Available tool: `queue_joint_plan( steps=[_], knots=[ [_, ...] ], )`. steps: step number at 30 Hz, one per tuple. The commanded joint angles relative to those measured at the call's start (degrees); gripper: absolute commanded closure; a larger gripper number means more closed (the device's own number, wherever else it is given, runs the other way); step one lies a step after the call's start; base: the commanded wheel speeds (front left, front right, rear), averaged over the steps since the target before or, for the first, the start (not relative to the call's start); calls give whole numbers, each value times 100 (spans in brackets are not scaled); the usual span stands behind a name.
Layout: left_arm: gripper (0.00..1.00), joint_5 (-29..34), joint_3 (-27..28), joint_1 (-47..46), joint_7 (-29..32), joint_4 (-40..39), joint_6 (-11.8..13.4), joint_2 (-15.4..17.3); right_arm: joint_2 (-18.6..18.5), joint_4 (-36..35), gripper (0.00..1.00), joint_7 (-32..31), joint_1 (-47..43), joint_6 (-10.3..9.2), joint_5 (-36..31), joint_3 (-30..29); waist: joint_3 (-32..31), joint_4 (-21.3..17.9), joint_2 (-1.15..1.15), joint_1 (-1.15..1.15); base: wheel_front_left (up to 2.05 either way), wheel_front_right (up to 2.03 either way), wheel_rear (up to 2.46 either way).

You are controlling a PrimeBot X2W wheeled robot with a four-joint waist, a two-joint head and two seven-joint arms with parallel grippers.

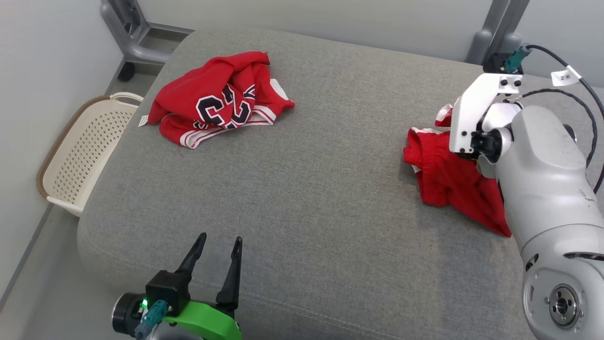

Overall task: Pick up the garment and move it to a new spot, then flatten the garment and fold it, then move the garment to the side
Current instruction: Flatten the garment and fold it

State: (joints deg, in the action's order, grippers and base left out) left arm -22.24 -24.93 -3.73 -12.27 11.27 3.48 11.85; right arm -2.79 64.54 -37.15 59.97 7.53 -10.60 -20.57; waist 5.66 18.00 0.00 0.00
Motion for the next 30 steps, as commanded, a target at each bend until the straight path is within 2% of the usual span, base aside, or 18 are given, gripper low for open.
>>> queue_joint_plan(
  steps=[1,9,13,20,28,29,30],
  knots=[
    [0,-62,-6,82,-33,17,-14,-1,-24,108,100,116,80,-8,152,132,-54,90,0,0,0,0,0],
    [0,-93,-99,102,-39,82,-43,-40,-18,728,100,419,209,-7,792,897,-149,311,0,0,0,0,0],
    [0,-105,-137,114,-37,99,-31,-50,-18,816,100,501,91,-8,891,1029,-177,412,0,0,0,0,0],
    [0,-120,-177,162,-54,106,3,-64,-82,749,100,514,-244,-8,407,541,-230,596,0,0,0,0,0],
    [0,-150,-179,179,-83,80,24,-38,-85,57,98,384,-574,-8,-476,-348,-195,650,0,0,0,0,0],
    [0,-155,-177,180,-87,78,34,-33,-63,-15,44,412,-585,-8,-537,-456,-187,644,0,0,0,0,0],
    [0,-162,-171,179,-91,76,49,-30,-48,-97,0,443,-602,-8,-591,-561,-177,633,0,0,0,0,0]
  ],
)
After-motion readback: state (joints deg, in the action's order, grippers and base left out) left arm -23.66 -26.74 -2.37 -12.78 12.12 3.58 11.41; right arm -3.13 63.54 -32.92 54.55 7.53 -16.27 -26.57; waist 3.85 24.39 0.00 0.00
